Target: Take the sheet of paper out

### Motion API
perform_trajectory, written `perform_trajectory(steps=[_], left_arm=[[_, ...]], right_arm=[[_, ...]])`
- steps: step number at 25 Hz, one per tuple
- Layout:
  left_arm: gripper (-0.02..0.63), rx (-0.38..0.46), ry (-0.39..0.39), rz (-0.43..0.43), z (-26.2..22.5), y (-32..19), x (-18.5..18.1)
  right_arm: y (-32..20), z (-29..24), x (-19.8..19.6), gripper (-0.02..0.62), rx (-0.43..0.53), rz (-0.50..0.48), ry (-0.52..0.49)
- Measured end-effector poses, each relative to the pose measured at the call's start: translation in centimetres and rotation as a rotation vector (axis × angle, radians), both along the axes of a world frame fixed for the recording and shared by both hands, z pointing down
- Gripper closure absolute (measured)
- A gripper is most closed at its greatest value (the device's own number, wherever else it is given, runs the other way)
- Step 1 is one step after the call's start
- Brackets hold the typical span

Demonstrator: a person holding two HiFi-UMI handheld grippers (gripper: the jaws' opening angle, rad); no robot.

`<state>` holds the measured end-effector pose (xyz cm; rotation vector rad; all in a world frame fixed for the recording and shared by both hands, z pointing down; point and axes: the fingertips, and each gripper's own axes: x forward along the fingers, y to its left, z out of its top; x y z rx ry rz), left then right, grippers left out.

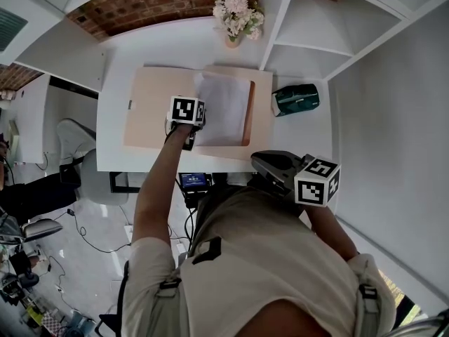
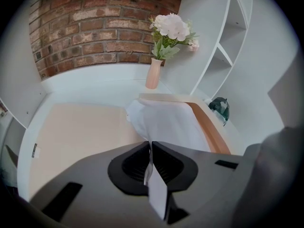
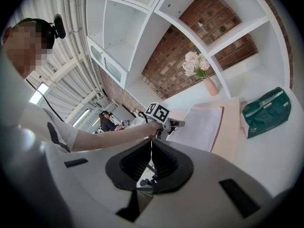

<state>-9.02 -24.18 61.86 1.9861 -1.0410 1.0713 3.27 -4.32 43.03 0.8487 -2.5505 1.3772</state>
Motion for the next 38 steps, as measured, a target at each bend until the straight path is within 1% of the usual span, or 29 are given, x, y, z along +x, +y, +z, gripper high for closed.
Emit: perform_trajectory(steps=[13,22,38], left_arm=[[0.574,0.009,-0.013,-0.026,-0.1,-0.4,-2.0],[0.574,0.018,-0.007,-0.044,-0.6,-0.8,-3.2],[0.575,0.026,-0.015,-0.075,-0.7,-1.1,-5.3]], right_arm=[[-0.4,-0.2,-0.2,0.569,0.011,-0.003,0.012],[-0.5,-0.3,-0.7,0.569,0.014,-0.012,0.016],[-0.3,-0.1,-1.5,0.569,0.001,-0.022,0.007]])
